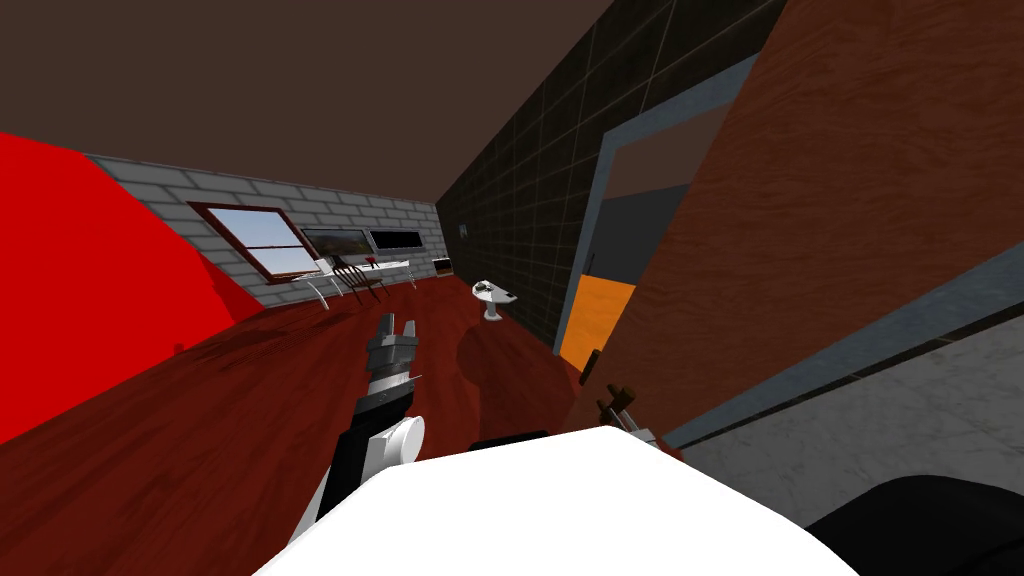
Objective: Pull the door open
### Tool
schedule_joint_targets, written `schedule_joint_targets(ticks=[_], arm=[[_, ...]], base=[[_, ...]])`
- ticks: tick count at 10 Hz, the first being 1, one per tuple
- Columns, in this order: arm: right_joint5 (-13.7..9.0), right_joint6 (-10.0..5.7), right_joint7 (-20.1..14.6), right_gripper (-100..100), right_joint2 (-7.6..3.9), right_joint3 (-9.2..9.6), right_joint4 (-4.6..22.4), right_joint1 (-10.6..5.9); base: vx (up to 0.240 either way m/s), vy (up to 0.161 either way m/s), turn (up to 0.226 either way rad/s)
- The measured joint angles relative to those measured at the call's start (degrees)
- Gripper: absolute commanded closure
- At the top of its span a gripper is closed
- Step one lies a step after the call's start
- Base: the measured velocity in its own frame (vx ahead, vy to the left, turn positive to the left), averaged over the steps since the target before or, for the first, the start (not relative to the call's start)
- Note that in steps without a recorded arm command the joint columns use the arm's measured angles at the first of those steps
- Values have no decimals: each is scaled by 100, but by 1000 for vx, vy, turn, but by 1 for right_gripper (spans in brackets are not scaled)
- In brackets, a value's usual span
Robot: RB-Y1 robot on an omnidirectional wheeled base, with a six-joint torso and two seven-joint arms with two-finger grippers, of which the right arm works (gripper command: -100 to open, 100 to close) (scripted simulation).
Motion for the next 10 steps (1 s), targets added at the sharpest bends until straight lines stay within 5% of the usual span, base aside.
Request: schedule_joint_targets(ticks=[2, 9, 10], arm=[[42, -137, -54, 100, -50, 57, 3, 111], [252, -842, -137, 100, 58, 149, 775, -136], [260, -830, -123, 100, 21, 150, 645, -55]], base=[[3, 17, 4], [80, 56, 1], [0, 0, 0]])
